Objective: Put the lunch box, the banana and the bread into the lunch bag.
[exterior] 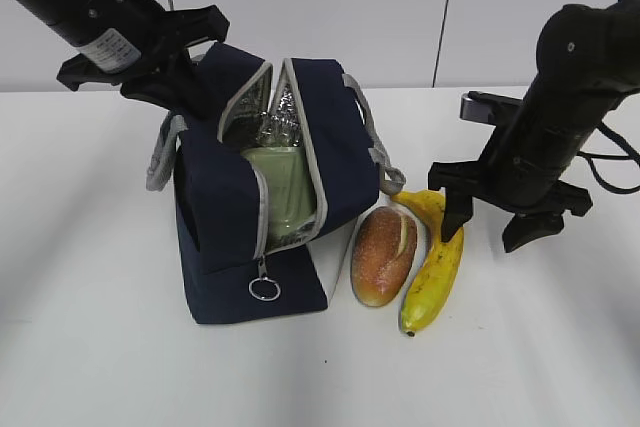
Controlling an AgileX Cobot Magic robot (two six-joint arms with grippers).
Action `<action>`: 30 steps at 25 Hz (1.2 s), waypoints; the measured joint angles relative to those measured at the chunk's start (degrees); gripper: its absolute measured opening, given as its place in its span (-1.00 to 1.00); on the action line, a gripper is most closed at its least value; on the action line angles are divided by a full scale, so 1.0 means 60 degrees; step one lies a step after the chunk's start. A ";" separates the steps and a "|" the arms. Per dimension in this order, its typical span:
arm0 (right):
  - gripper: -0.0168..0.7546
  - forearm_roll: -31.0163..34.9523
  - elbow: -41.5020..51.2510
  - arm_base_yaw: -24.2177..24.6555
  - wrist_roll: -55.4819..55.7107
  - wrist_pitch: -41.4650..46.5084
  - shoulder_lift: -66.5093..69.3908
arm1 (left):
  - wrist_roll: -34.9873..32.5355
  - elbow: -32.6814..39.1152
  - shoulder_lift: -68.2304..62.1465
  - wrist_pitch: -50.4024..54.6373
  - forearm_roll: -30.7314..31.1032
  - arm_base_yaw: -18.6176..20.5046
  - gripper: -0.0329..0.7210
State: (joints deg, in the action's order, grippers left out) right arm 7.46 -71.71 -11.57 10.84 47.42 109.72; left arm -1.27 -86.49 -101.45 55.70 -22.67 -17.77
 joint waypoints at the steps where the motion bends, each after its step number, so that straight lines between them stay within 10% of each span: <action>1: 0.47 0.0174 0.0000 0.0000 -0.0044 0.0000 0.0063 | 0.0000 0.0000 0.0000 0.0000 0.0000 0.0000 -0.92; 18: 0.45 0.1682 -0.0231 0.0000 -0.1000 -0.0570 0.0894 | 0.0000 0.0000 0.0000 0.0000 0.0029 0.0000 -0.92; 30: -0.14 0.1646 -0.0609 0.0000 -0.1109 -0.0456 0.1129 | 0.0000 0.0000 0.0000 0.0000 0.0058 0.0000 -0.92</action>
State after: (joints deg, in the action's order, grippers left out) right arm 17.34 -75.36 -11.57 4.19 44.69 116.49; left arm -1.27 -86.49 -101.45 55.70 -22.32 -17.77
